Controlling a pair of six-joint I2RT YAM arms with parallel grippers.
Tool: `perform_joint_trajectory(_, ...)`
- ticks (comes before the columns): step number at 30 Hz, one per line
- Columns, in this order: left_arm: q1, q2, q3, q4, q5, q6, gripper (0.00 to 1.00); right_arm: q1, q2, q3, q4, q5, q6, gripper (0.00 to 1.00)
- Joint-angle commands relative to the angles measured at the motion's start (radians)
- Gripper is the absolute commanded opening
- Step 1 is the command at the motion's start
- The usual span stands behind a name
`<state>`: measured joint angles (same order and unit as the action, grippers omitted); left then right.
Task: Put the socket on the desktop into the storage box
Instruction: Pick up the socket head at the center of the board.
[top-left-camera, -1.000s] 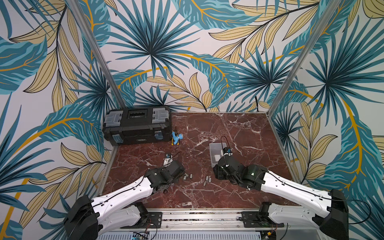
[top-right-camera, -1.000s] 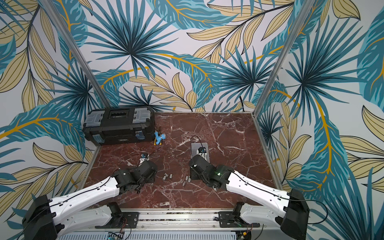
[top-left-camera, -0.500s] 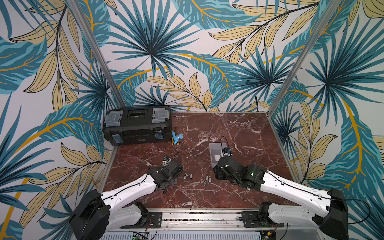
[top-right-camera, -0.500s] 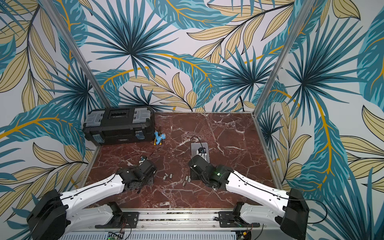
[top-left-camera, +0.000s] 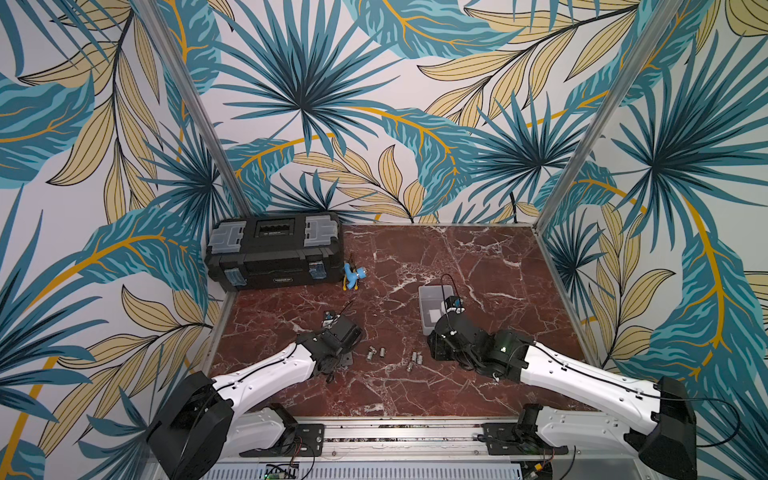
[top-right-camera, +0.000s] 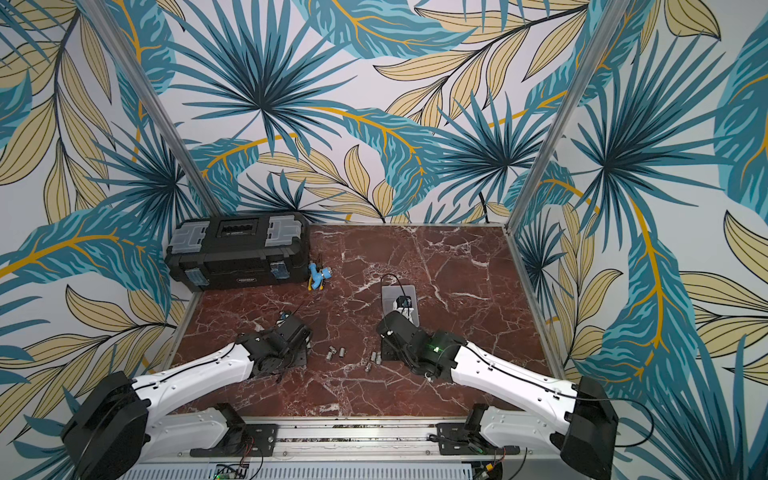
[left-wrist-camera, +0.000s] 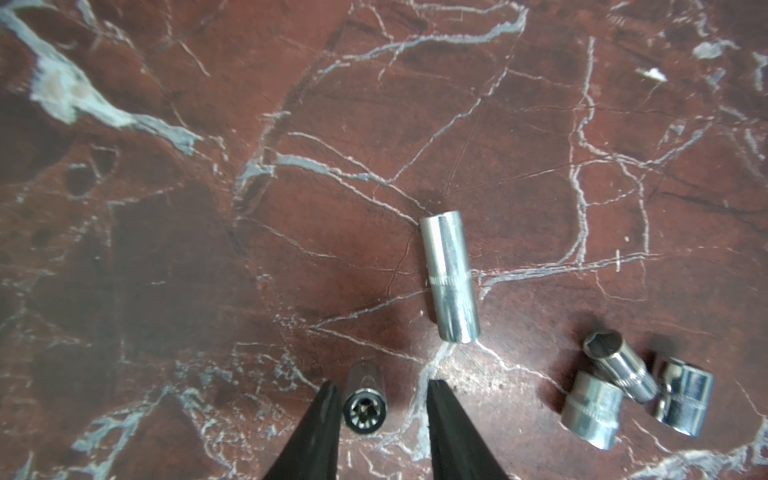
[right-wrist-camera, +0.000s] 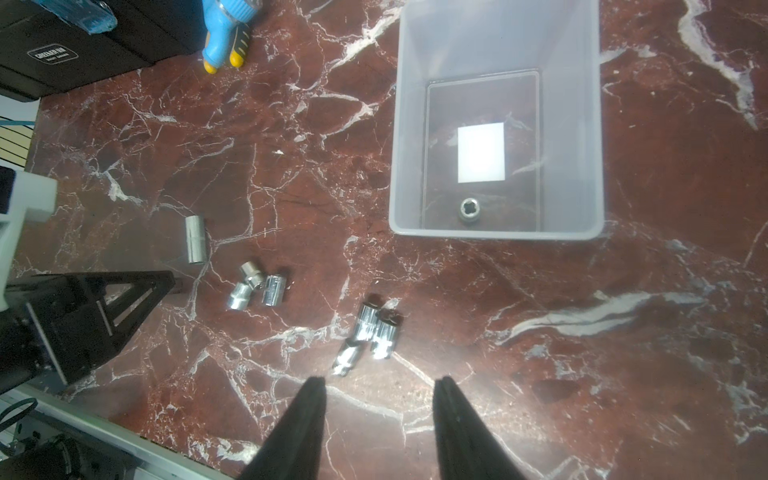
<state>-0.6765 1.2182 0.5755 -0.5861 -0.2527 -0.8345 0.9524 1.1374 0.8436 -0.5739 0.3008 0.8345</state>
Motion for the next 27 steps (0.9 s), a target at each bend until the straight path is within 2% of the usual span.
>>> perform_joint_trajectory(1, 0.014, 0.007, -0.023, 0.026, 0.006, 0.011, 0.36, 0.007, 0.009, -0.023, 0.013, -0.002, 0.01, 0.46)
perform_joint_trajectory(15, 0.022, 0.028, -0.02, 0.011, 0.018, 0.008, 0.34, 0.007, 0.003, -0.023, 0.014, -0.006, 0.003, 0.46)
perform_joint_trajectory(27, 0.023, 0.037, -0.025, 0.01, 0.022, -0.001, 0.26, 0.006, 0.007, -0.017, 0.012, -0.008, 0.0, 0.46)
